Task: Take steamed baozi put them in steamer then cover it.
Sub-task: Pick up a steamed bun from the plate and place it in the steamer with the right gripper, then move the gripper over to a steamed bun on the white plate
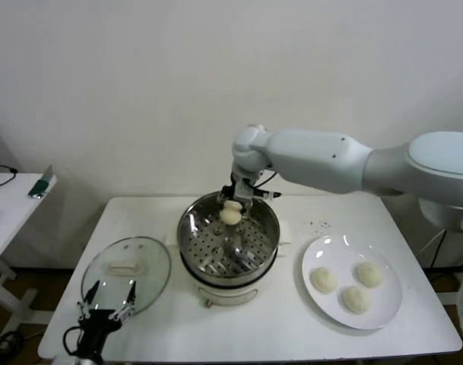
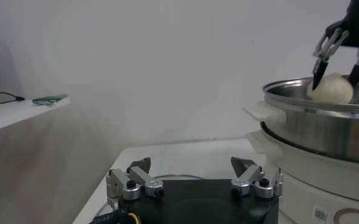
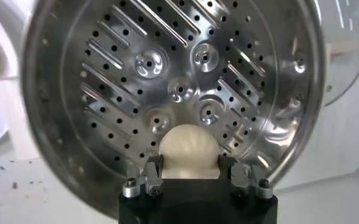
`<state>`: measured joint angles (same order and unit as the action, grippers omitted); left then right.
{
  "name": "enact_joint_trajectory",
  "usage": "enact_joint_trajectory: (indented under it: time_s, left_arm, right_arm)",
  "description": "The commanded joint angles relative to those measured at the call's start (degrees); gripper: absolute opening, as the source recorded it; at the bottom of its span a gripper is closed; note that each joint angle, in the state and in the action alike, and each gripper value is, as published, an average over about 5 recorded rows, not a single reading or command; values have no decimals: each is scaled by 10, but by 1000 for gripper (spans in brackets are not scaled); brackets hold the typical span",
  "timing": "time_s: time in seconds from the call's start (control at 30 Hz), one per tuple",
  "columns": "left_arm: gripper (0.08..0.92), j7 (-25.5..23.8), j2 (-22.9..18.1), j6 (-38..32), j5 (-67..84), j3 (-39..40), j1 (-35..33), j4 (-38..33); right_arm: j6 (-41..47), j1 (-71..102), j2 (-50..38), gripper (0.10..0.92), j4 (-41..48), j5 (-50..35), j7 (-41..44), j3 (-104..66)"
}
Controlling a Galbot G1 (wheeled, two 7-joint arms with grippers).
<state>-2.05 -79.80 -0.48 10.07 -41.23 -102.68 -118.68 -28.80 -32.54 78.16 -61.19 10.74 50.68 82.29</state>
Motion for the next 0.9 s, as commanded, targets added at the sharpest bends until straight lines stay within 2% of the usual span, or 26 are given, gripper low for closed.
enact_joint_trajectory:
  time_s: [0.03,0.17,0.27,0.37,0.47,0.6,0.67,0.83,0.9]
  left_arm:
    - [823,0,-1,0,1,0,0,-1]
    - [823,0,0,1,1,0,0,-2]
    - [823,0,0,2,1,0,0,-4]
    - [823,0,-1,2,0,2,0,-5]
    - [823,-1,-1,3,-1,4,0,-6]
    - [823,-1,0,4,-2,5,1,-6]
    - [823,-1,1,5,-2,5,2,-6]
    - [823,-1,2,5,0,3,6,-4]
    - [823,-1,3,5,0,3,9,-2]
  right_arm:
    - [-20,43,28,621,59,38,-23,-11]
    - [-29,33,22,695,54,23,-24,-10]
    - [-33,-4,4,775,34,-34,-8,2]
    - [-28,-72,-32,815,-2,-143,19,27]
    - [5,-150,-79,822,-38,-290,47,82]
    - [122,-255,-162,823,-91,-501,81,197]
    - [194,-295,-207,823,-121,-559,86,238]
    - [395,-358,-322,823,-244,-576,24,338]
    - [439,-359,-363,823,-288,-569,2,371]
